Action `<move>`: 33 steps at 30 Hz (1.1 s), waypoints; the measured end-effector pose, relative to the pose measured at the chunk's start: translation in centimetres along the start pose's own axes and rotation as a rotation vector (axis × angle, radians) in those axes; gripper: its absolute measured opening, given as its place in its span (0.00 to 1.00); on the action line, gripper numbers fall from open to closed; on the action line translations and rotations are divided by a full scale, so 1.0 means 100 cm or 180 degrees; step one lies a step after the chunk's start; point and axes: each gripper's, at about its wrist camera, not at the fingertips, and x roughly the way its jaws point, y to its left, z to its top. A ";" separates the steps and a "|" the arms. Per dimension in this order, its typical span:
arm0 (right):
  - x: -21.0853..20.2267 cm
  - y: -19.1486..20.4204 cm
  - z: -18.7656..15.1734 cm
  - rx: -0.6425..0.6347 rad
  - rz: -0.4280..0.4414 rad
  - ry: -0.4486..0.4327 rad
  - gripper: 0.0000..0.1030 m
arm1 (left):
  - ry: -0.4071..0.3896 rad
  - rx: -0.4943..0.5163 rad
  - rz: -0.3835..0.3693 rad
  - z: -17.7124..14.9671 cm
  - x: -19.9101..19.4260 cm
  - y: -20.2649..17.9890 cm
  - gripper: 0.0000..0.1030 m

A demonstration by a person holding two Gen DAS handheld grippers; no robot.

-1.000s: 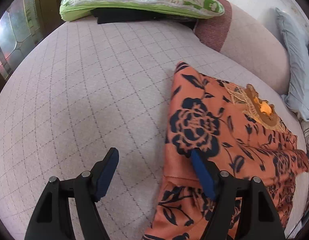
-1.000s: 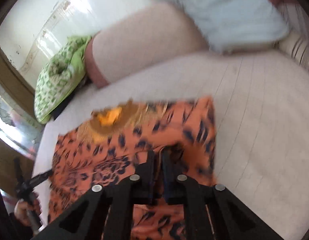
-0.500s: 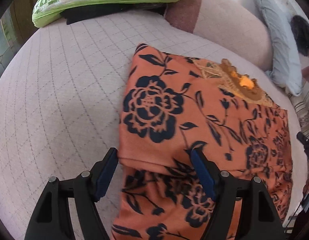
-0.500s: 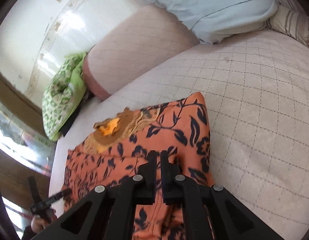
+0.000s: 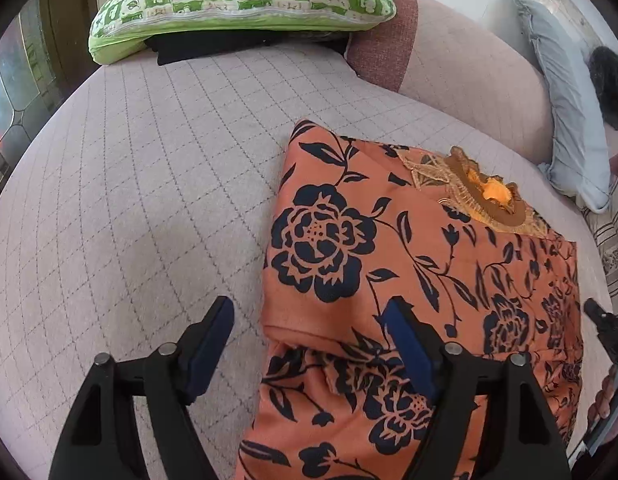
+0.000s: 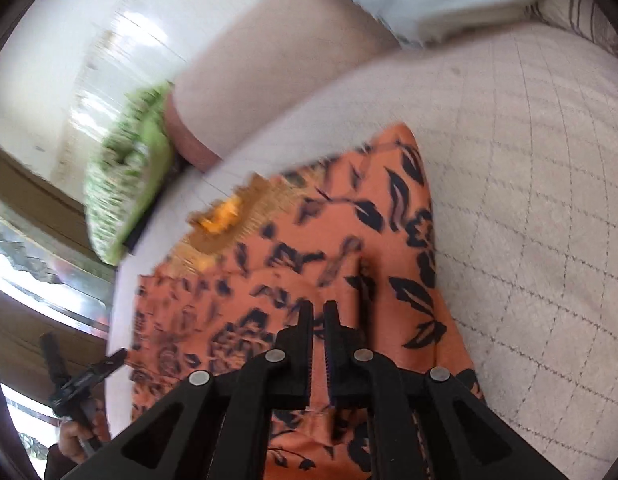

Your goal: Fold small clothes

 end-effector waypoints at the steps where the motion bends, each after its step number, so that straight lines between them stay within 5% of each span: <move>1: 0.002 0.001 -0.001 -0.0015 0.0005 -0.0013 0.15 | 0.0054 0.0008 0.0039 0.003 0.010 0.003 0.81; 4: 0.021 -0.002 0.005 0.0070 0.0013 0.0241 0.17 | 0.0242 0.0084 0.0101 0.002 0.037 -0.003 0.81; 9: 0.007 -0.012 0.017 0.0182 0.0046 0.0007 0.17 | 0.0157 0.0195 0.0059 -0.002 0.041 -0.005 0.83; 11: 0.003 -0.011 0.017 0.0107 0.0020 0.0005 0.28 | 0.0140 0.0219 0.0055 -0.004 0.039 -0.002 0.84; 13: 0.009 -0.015 0.016 0.0233 0.0054 0.0098 0.66 | 0.0129 0.0252 0.0086 -0.004 0.038 -0.004 0.84; 17: 0.029 -0.021 0.012 0.0391 0.0193 0.0202 0.67 | 0.0139 0.0241 0.0071 -0.003 0.038 -0.004 0.84; 19: 0.045 -0.021 0.015 0.0379 0.0114 0.0325 0.63 | 0.0152 0.0220 0.0052 -0.003 0.036 -0.002 0.84; 20: 0.051 -0.020 0.016 0.0356 0.0035 0.0389 0.53 | 0.0158 0.0213 0.0049 -0.003 0.035 -0.001 0.84; 22: 0.055 -0.012 0.020 0.0210 -0.0092 0.0469 0.28 | 0.0164 0.0200 0.0047 -0.002 0.034 0.000 0.84; 23: 0.057 -0.006 0.022 0.0105 -0.0159 0.0551 0.04 | 0.0152 0.0195 0.0041 -0.002 0.032 0.000 0.84; 25: 0.051 0.011 0.025 -0.0146 -0.0391 0.0513 0.05 | 0.0098 0.0209 0.0029 0.001 0.027 -0.001 0.84; 30: 0.012 0.047 0.051 -0.0527 -0.0445 -0.0058 0.05 | -0.0076 0.0199 -0.0016 0.012 0.012 -0.004 0.84; 33: 0.017 0.048 0.062 -0.0739 -0.0962 -0.0309 0.05 | 0.0017 0.0219 0.0047 0.015 0.024 -0.013 0.84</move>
